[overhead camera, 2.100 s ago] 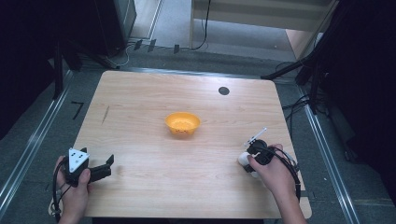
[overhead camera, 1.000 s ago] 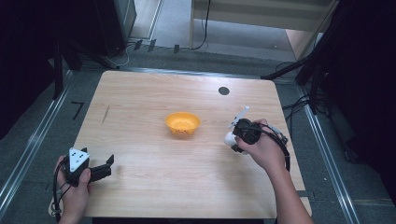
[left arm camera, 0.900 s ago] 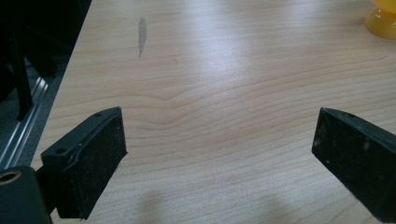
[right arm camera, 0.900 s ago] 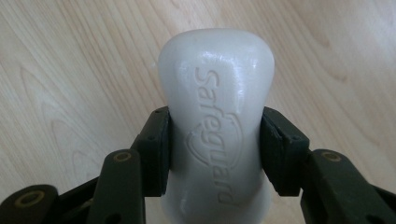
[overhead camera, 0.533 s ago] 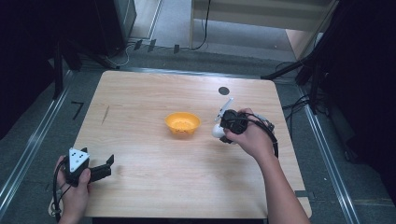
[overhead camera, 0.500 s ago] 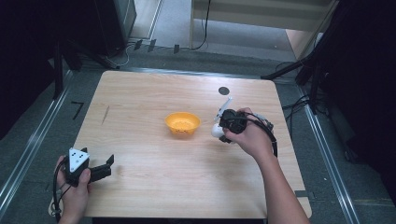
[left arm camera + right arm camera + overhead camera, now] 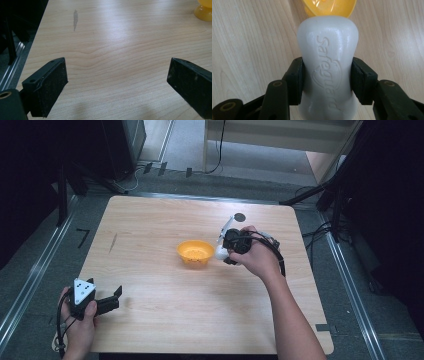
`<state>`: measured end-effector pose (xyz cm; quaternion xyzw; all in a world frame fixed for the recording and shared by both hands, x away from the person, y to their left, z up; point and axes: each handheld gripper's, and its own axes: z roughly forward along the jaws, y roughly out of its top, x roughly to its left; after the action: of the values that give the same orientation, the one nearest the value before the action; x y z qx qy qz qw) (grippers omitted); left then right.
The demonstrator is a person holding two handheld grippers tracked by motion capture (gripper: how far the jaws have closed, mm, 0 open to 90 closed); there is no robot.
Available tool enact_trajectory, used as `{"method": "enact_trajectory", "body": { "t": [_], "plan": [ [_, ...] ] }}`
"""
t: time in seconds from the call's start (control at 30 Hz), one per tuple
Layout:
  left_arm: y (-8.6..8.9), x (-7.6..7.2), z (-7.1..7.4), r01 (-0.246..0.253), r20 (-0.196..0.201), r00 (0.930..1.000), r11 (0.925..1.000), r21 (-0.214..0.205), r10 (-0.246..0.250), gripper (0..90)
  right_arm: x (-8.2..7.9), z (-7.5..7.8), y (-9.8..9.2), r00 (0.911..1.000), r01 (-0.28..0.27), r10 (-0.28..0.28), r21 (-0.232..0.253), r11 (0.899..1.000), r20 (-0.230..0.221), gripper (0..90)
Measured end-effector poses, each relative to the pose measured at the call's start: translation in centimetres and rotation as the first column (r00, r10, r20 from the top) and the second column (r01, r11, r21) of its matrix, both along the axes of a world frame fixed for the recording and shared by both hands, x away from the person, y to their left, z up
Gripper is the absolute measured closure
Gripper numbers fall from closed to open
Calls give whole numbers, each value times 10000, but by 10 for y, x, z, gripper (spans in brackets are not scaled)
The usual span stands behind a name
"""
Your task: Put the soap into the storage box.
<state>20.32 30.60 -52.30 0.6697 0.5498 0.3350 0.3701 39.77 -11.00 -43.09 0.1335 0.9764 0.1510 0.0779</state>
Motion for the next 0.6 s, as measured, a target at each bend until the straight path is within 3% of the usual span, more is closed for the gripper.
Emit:
{"method": "enact_trajectory", "body": {
  "t": [0.33, 0.6],
  "plan": [
    [0, 0, 0, -10, 9, 10000, 10000, -17, 10, 34, 10, -1, 29, 9971, -760, 760, -67, 9971, 32, 510],
    [1, 0, 0, 7, 39, 10000, 10000, -98, -7, 35, 19, -4, 51, 9946, -1033, 1034, -205, 9944, 34, 510]
  ]
}}
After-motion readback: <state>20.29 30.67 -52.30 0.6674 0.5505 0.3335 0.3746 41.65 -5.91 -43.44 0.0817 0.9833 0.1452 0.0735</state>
